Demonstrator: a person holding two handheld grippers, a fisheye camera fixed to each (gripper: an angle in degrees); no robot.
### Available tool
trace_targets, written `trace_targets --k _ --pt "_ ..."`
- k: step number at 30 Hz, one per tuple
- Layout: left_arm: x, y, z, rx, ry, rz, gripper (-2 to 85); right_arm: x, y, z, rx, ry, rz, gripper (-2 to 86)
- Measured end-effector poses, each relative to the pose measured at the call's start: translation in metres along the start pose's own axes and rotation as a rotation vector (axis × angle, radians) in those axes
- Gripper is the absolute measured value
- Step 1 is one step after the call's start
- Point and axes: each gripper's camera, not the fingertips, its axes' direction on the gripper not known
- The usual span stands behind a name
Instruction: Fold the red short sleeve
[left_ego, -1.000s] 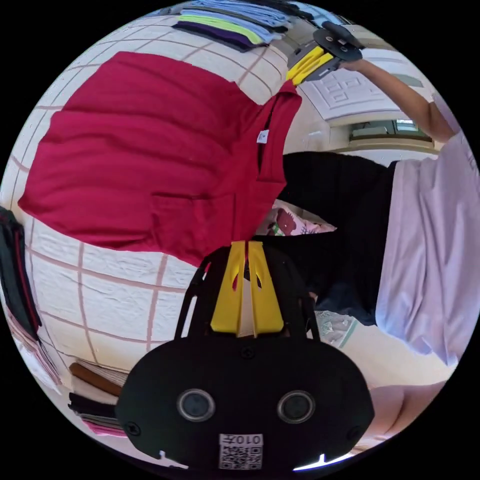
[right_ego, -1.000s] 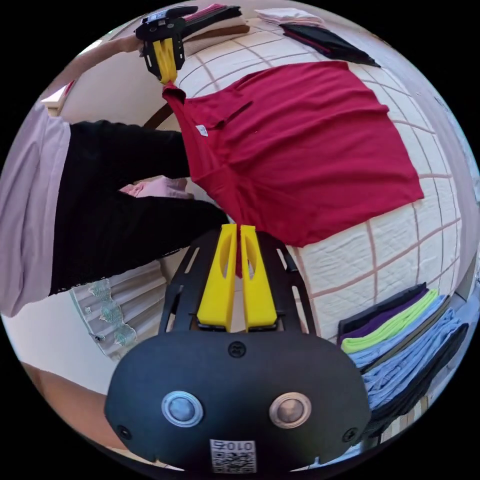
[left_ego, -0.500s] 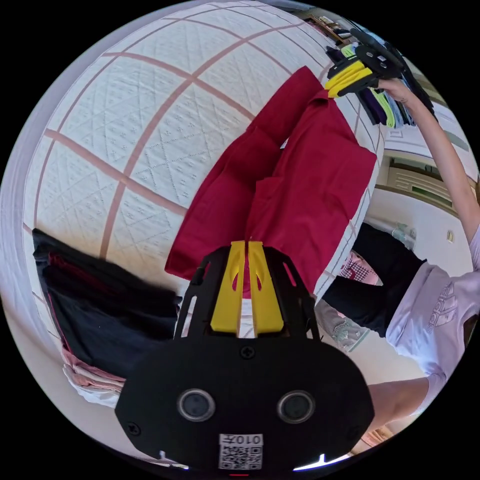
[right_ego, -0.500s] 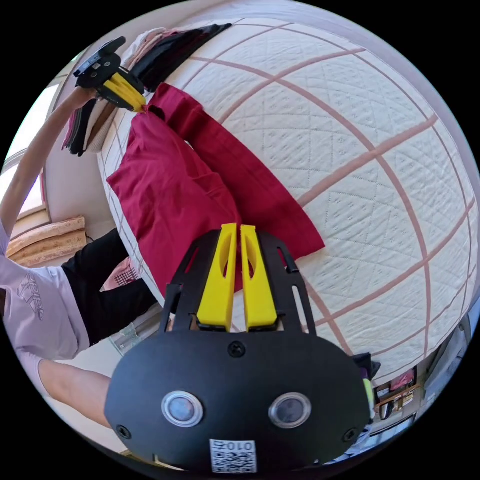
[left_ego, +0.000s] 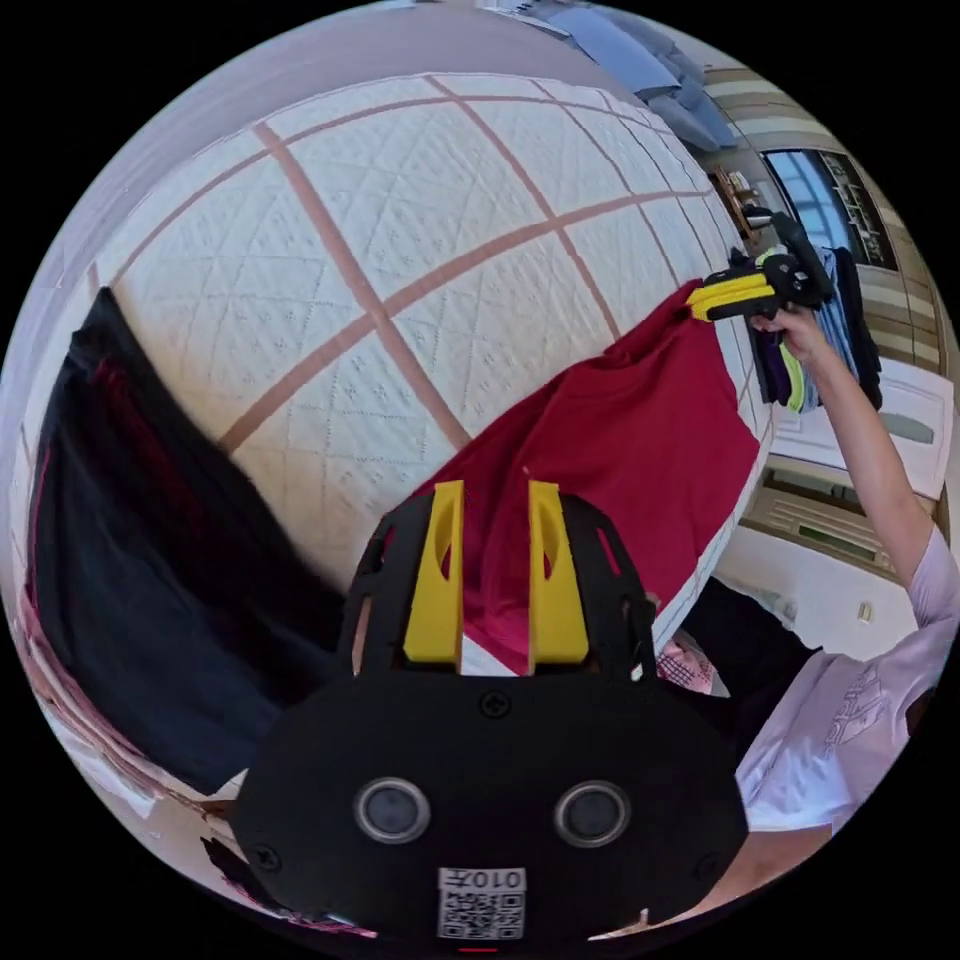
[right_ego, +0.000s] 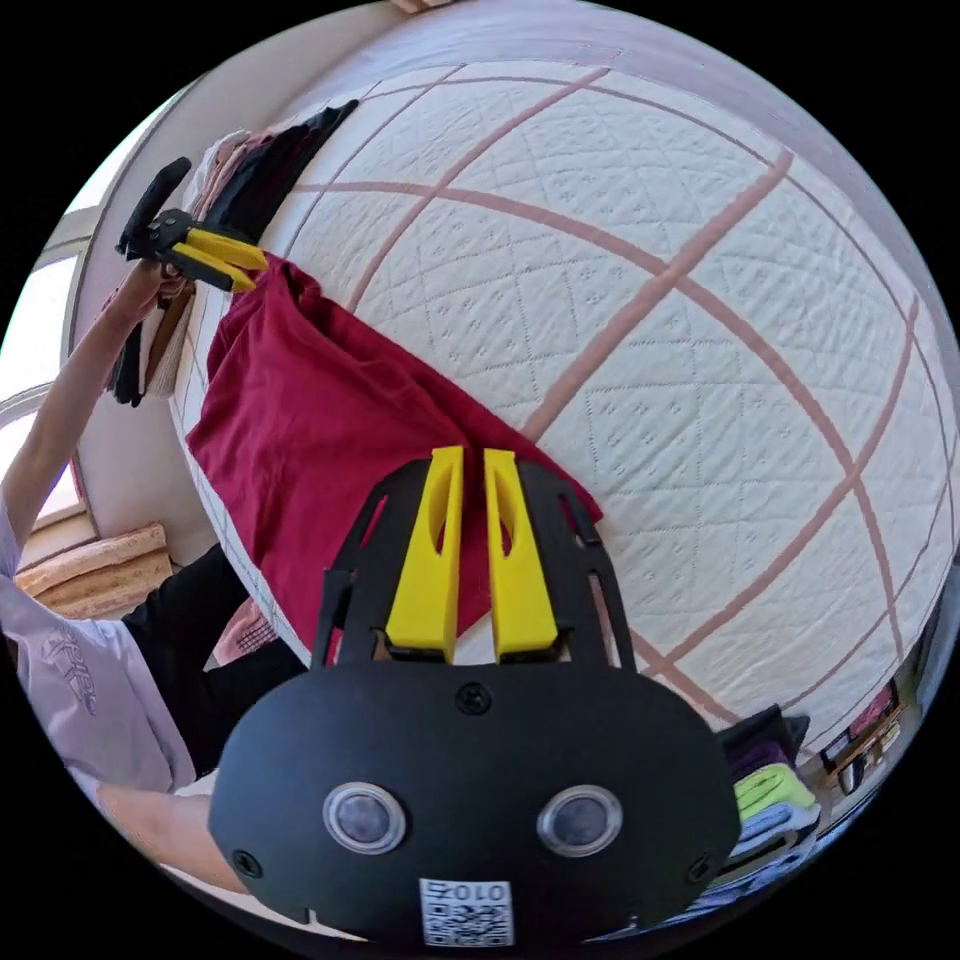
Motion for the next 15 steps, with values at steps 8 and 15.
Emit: trace_targets --k 8,15 --pt "0.065 0.188 -0.044 0.471 -0.297 -0.016 9.8 -0.067 0.181 -0.025 0.499 0.164 -0.042 10.4" --pt "0.114 0.303 0.057 0.207 -0.336 0.124 10.1 -0.091 0.277 0.062 0.220 0.070 -0.001 12.7"
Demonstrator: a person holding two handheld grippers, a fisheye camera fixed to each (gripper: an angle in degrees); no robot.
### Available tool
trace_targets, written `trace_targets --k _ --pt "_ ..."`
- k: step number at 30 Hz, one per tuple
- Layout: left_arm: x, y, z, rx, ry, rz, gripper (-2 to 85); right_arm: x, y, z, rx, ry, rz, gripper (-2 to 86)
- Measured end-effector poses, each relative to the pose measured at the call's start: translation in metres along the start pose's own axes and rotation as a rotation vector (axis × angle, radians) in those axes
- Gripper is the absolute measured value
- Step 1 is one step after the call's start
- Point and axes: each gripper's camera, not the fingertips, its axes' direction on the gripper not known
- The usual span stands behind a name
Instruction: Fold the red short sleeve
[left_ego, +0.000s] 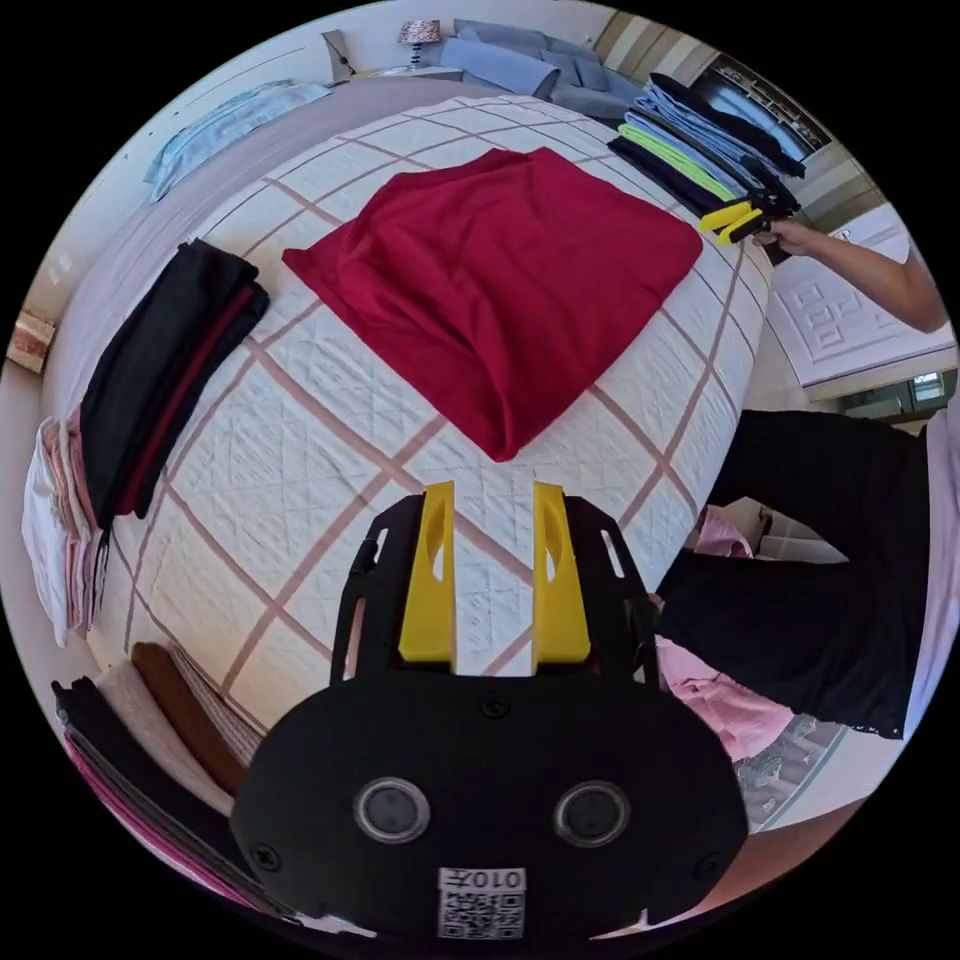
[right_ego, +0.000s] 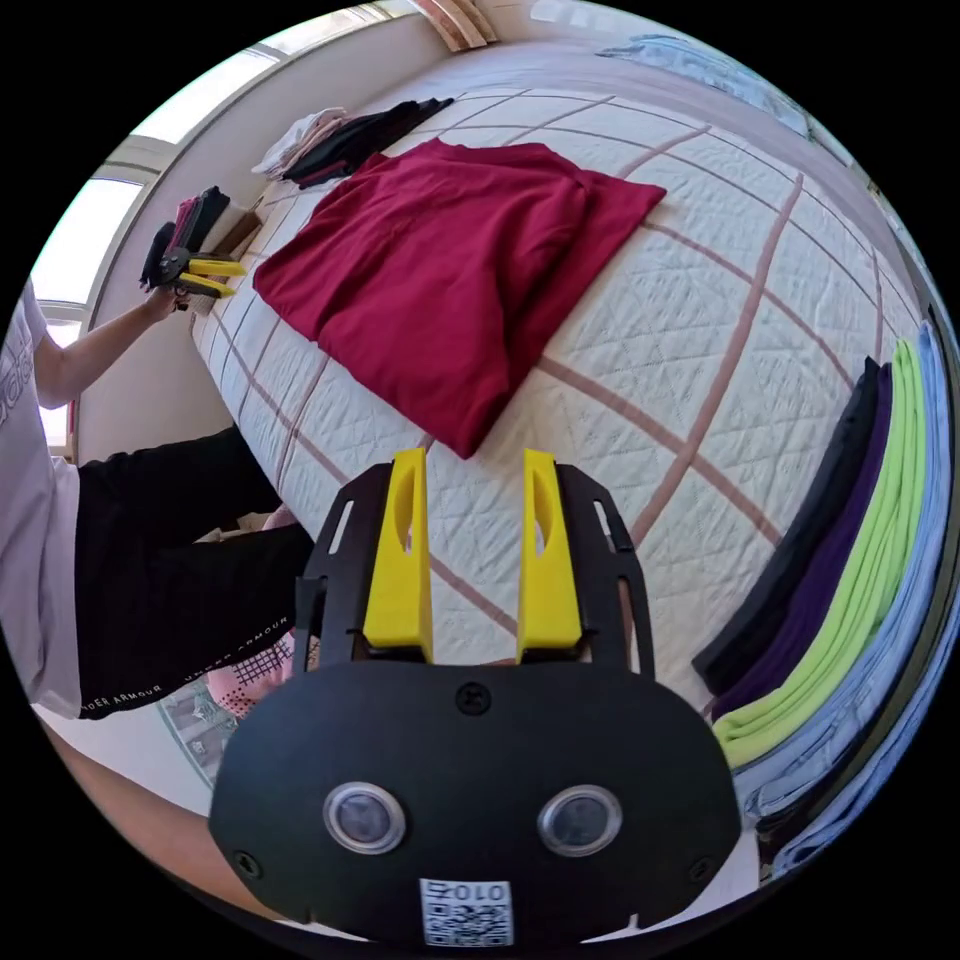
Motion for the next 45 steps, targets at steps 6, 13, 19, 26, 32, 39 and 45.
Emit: trace_targets --k 6,13,19,26,32,39,45 --pt "0.009 -0.011 0.022 0.015 0.024 0.136 7.2 -0.011 0.010 0.031 -0.057 -0.013 0.004 12.8" --pt "0.012 -0.029 0.047 -0.071 0.123 0.333 0.8 -0.013 0.000 0.042 -0.090 0.061 -0.056 10.6" --pt "-0.004 -0.025 0.045 -0.122 0.201 0.296 0.1 -0.012 0.001 0.036 -0.043 0.081 -0.101 5.3" --pt "-0.024 -0.016 0.028 -0.198 0.290 0.254 0.0 -0.021 0.013 -0.004 -0.080 0.097 -0.218 3.1" --pt "-0.004 0.006 0.037 -0.245 0.415 0.178 -0.1 -0.030 0.042 0.001 -0.193 0.000 -0.236 3.0" --pt "0.041 0.047 0.109 -0.237 0.413 0.012 0.2 -0.025 0.071 0.057 -0.199 -0.010 -0.093 3.0" --pt "0.059 0.066 0.113 -0.135 0.397 -0.069 1.5 -0.016 0.090 0.052 -0.270 0.043 -0.006 5.7"
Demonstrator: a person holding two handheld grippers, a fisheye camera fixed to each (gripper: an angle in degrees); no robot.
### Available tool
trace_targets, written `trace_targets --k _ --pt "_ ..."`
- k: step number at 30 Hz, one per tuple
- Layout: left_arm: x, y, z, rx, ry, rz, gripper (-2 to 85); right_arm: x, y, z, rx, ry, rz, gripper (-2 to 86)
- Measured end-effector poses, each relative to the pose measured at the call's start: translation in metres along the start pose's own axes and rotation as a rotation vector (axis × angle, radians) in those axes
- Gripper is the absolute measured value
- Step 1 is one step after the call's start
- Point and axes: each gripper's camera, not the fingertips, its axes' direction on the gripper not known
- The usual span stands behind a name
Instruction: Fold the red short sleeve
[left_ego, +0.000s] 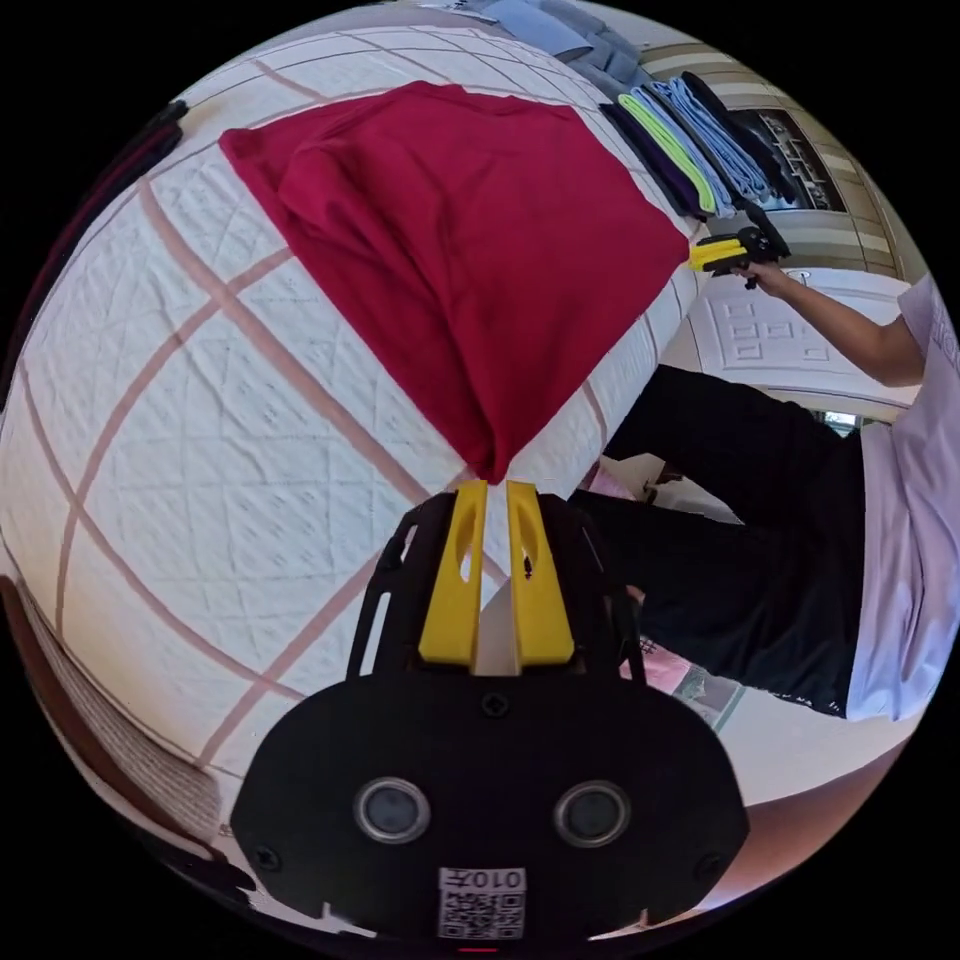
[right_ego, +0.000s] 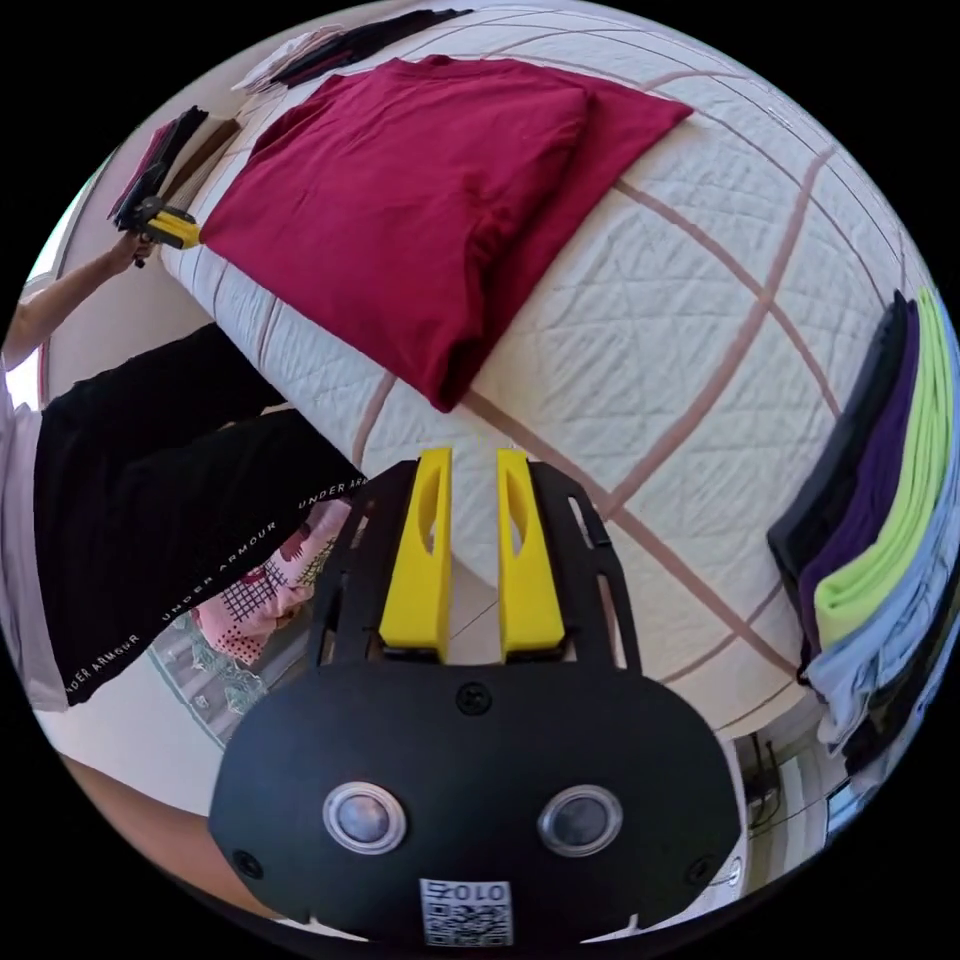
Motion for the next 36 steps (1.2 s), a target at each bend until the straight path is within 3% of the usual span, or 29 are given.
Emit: trace_targets --k 5,7,10,16,21,26,28,31,36 --pt "0.002 0.035 -0.005 0.034 -0.021 -0.149 2.3 0.017 0.009 -0.062 0.244 0.068 0.108 6.5" --pt "0.011 0.025 -0.020 0.153 -0.111 -0.155 2.8 0.027 -0.014 -0.082 0.350 0.094 0.118 6.8" --pt "0.017 -0.024 -0.026 0.213 -0.259 -0.118 3.7 0.059 -0.068 -0.097 0.457 -0.031 0.135 7.5" --pt "0.001 -0.126 -0.024 0.314 -0.241 -0.024 4.1 0.100 -0.151 -0.097 0.396 -0.181 0.115 6.2" --pt "0.014 -0.166 0.023 0.153 -0.311 0.065 3.2 0.097 -0.176 -0.084 0.300 -0.017 0.047 4.8" --pt "0.021 -0.157 0.034 0.266 -0.254 -0.070 4.2 0.102 -0.174 -0.087 0.302 0.121 0.008 4.2" --pt "0.055 -0.144 0.032 0.344 -0.351 -0.111 5.3 0.104 -0.157 -0.100 0.384 0.204 0.084 4.1" --pt "0.135 -0.139 0.047 0.390 -0.504 0.000 6.6 0.107 -0.115 -0.123 0.475 0.130 0.120 6.3" --pt "0.281 -0.164 0.127 0.337 -0.558 0.356 9.3 0.093 -0.044 -0.102 0.261 -0.149 0.097 12.7"
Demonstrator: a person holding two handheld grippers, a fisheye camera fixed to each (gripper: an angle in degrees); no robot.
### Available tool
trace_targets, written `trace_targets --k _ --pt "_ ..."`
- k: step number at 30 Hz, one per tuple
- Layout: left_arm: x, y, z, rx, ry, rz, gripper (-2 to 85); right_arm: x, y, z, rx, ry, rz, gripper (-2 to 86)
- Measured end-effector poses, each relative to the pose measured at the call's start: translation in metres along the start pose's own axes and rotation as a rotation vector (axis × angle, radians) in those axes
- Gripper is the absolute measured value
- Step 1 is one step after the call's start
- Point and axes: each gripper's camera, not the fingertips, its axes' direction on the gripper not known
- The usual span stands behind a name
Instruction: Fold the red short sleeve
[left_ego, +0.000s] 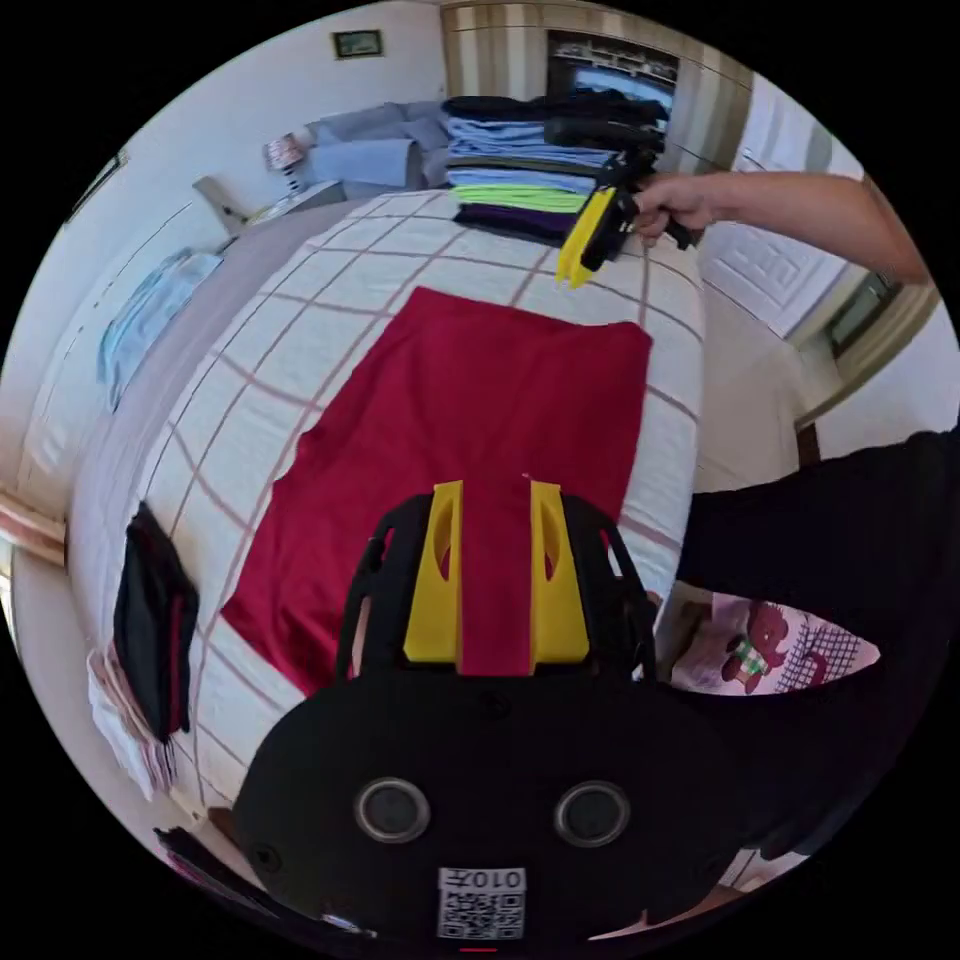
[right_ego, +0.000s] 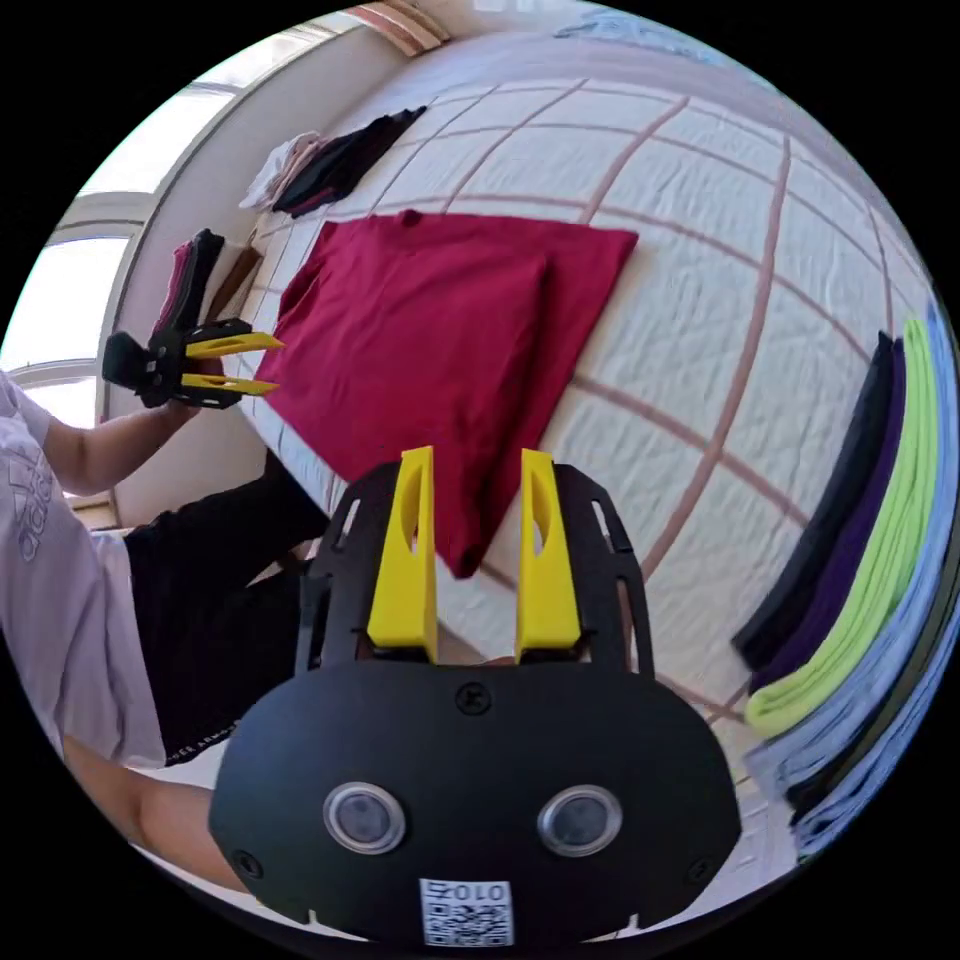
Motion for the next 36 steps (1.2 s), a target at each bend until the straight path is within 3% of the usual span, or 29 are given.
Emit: trace_targets --k 3,6,10,16,22,26,31,36 --pt "0.090 -0.042 0.018 0.003 0.073 0.200 10.9 0.000 0.044 0.016 -0.115 -0.091 0.055 13.6" --pt "0.161 -0.077 0.039 0.006 0.023 0.334 12.1 0.016 0.064 0.031 -0.090 -0.171 0.101 13.3" --pt "0.220 -0.116 0.075 -0.009 -0.021 0.296 12.7 0.050 0.057 0.040 0.028 -0.299 0.134 12.1" --pt "0.274 -0.155 0.122 -0.154 -0.108 0.201 12.6 0.076 0.041 0.045 0.005 -0.417 0.166 10.4" --pt "0.306 -0.169 0.157 -0.271 -0.206 0.112 11.6 0.082 0.024 0.029 -0.064 -0.437 0.151 8.7" --pt "0.306 -0.168 0.171 -0.300 -0.179 0.059 9.0 0.083 -0.002 0.000 -0.046 -0.408 0.081 8.9" --pt "0.271 -0.140 0.160 -0.190 0.023 -0.140 1.6 0.092 -0.043 -0.026 -0.041 -0.365 0.037 12.3" --pt "0.237 -0.097 0.151 -0.023 0.190 -0.325 0.3 0.107 -0.087 -0.033 -0.037 -0.401 0.115 18.6"
